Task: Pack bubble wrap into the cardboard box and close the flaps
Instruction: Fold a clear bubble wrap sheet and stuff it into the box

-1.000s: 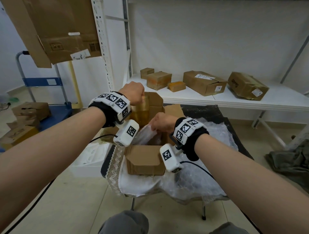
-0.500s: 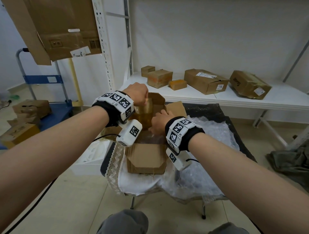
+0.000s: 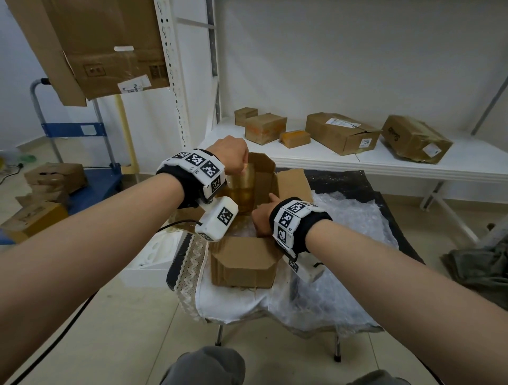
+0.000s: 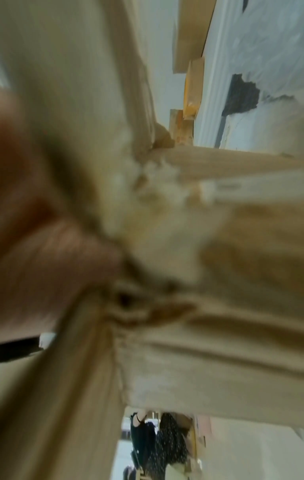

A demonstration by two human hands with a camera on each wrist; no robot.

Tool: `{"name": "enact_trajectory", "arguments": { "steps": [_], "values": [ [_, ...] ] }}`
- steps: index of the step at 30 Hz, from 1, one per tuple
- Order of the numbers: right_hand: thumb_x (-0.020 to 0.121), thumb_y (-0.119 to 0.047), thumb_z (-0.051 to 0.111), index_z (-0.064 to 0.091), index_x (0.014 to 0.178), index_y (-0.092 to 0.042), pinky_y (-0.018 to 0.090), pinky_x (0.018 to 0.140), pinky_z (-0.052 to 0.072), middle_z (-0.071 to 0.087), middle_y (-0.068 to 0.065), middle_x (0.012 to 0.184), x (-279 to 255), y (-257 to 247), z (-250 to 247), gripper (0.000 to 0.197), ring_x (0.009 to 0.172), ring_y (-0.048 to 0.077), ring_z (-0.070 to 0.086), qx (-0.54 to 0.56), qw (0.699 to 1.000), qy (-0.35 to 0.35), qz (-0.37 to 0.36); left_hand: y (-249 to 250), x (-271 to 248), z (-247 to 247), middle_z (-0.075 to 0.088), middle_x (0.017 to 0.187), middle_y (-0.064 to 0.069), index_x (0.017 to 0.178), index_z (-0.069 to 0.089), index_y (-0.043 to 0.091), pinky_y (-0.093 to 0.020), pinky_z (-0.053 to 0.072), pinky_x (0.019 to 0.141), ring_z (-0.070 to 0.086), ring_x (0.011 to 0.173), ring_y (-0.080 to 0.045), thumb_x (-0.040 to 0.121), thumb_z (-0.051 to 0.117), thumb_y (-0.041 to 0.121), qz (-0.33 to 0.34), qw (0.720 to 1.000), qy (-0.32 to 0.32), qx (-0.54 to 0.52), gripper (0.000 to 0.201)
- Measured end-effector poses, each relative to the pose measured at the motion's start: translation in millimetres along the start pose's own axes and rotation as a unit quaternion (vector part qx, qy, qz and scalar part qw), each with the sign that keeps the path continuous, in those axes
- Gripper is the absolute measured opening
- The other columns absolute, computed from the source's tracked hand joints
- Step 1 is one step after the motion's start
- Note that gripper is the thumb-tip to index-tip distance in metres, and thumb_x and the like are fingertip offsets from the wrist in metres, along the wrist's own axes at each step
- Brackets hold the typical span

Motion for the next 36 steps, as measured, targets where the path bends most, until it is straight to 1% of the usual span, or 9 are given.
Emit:
{"name": "enact_trajectory", "arguments": {
  "steps": [3, 6, 9, 13, 16, 19, 27, 32, 36],
  "values": [
    [0.089, -0.035, 0.061, 0.065, 0.119, -0.015, 0.058, 0.095, 0.045, 0.063, 0.009, 0.129, 32.5, -0.4, 17.5, 0.036, 0.115, 0.03, 0.06, 0.035, 0.999, -0.024, 0.003, -2.2, 0.5, 4.6, 0.068, 0.108, -0.008, 0.101, 0.07, 0.011, -0.03, 0.045, 0.079, 0.061, 0.096, -0.023, 0.088, 0.07, 0.011, -0.001, 1.0, -0.01, -0.002, 0.013],
    [0.091, -0.024, 0.061, 0.069, 0.113, -0.01, 0.035, 0.077, 0.052, 0.068, 0.008, 0.116, 6.9, 6.6, 10.0, 0.027, 0.097, 0.031, 0.067, 0.217, 0.975, -0.029, 0.036, -2.4, 0.9, 7.4, 0.067, 0.106, -0.007, 0.102, 0.071, 0.01, -0.03, 0.044, 0.08, 0.06, 0.095, -0.021, 0.088, 0.071, 0.012, 0.002, 1.0, -0.024, -0.006, 0.014],
    [0.094, -0.015, 0.058, 0.068, 0.119, -0.006, 0.038, 0.087, 0.056, 0.068, 0.011, 0.118, -6.6, 3.8, -14.7, 0.029, 0.097, 0.027, 0.066, 0.237, 0.971, 0.013, -0.024, -4.1, 1.4, 8.0, 0.066, 0.103, -0.005, 0.097, 0.07, 0.011, -0.031, 0.045, 0.083, 0.061, 0.099, -0.023, 0.088, 0.071, 0.013, 0.002, 0.999, -0.041, -0.004, 0.01],
    [0.088, -0.009, 0.064, 0.07, 0.097, -0.001, 0.037, 0.089, 0.055, 0.068, 0.013, 0.107, -5.7, 41.2, -43.7, 0.014, 0.102, 0.029, 0.065, 0.355, 0.921, 0.158, 0.034, -5.7, 0.8, 11.9, 0.065, 0.093, -0.001, 0.089, 0.069, 0.015, -0.031, 0.045, 0.079, 0.059, 0.089, -0.018, 0.089, 0.069, 0.013, 0.008, 0.997, -0.075, -0.003, 0.002],
    [0.092, -0.006, 0.05, 0.052, 0.117, -0.002, 0.042, 0.091, 0.049, 0.049, 0.018, 0.126, -16.3, 66.3, -55.8, 0.025, 0.113, 0.035, 0.054, 0.432, 0.864, 0.248, 0.069, -9.9, -0.3, 21.0, 0.067, 0.091, -0.002, 0.091, 0.072, 0.012, -0.034, 0.052, 0.079, 0.061, 0.084, -0.018, 0.09, 0.065, 0.011, 0.0, 0.993, -0.12, -0.017, 0.006],
    [0.088, -0.005, 0.054, 0.036, 0.13, -0.005, 0.042, 0.091, 0.049, 0.041, 0.018, 0.134, -18.1, 70.3, -52.5, 0.045, 0.115, 0.035, 0.049, 0.482, 0.837, 0.25, 0.069, -12.2, -2.8, 32.3, 0.068, 0.094, -0.005, 0.091, 0.07, 0.012, -0.031, 0.053, 0.077, 0.062, 0.082, -0.018, 0.094, 0.062, 0.013, -0.011, 0.983, -0.175, -0.052, 0.008],
    [0.095, -0.011, 0.049, 0.042, 0.129, -0.008, 0.047, 0.091, 0.054, 0.057, 0.018, 0.118, -20.0, 59.5, -45.6, 0.035, 0.108, 0.036, 0.061, 0.426, 0.884, 0.185, 0.057, -3.8, -17.3, 69.6, 0.059, 0.085, -0.003, 0.086, 0.063, 0.013, -0.03, 0.045, 0.078, 0.053, 0.08, -0.017, 0.099, 0.053, 0.013, -0.028, 0.948, -0.304, -0.09, 0.017],
    [0.093, -0.025, 0.061, 0.055, 0.122, -0.004, 0.043, 0.086, 0.057, 0.061, 0.016, 0.118, -18.1, 41.4, -38.1, 0.037, 0.102, 0.032, 0.064, 0.387, 0.91, 0.15, 0.01, -4.8, -22.0, 97.7, 0.059, 0.081, 0.0, 0.108, 0.065, 0.002, -0.025, 0.047, 0.071, 0.055, 0.08, -0.018, 0.099, 0.052, 0.007, -0.028, 0.945, -0.32, -0.059, 0.017],
    [0.09, -0.022, 0.065, 0.058, 0.119, -0.006, 0.035, 0.077, 0.055, 0.061, 0.015, 0.118, -16.7, 21.8, -35.5, 0.034, 0.097, 0.033, 0.066, 0.316, 0.938, 0.14, -0.02, -9.4, -22.2, 111.8, 0.061, 0.08, -0.003, 0.084, 0.061, 0.015, -0.018, 0.048, 0.061, 0.056, 0.066, -0.014, 0.095, 0.058, 0.007, -0.028, 0.957, -0.288, -0.014, 0.013]
  ]
}}
Point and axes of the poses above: each hand's wrist, its own x-axis towards the middle knuckle, its own z-axis out of the palm, y = z × x, the point moved 10 cm from there along x, towards the middle knuckle
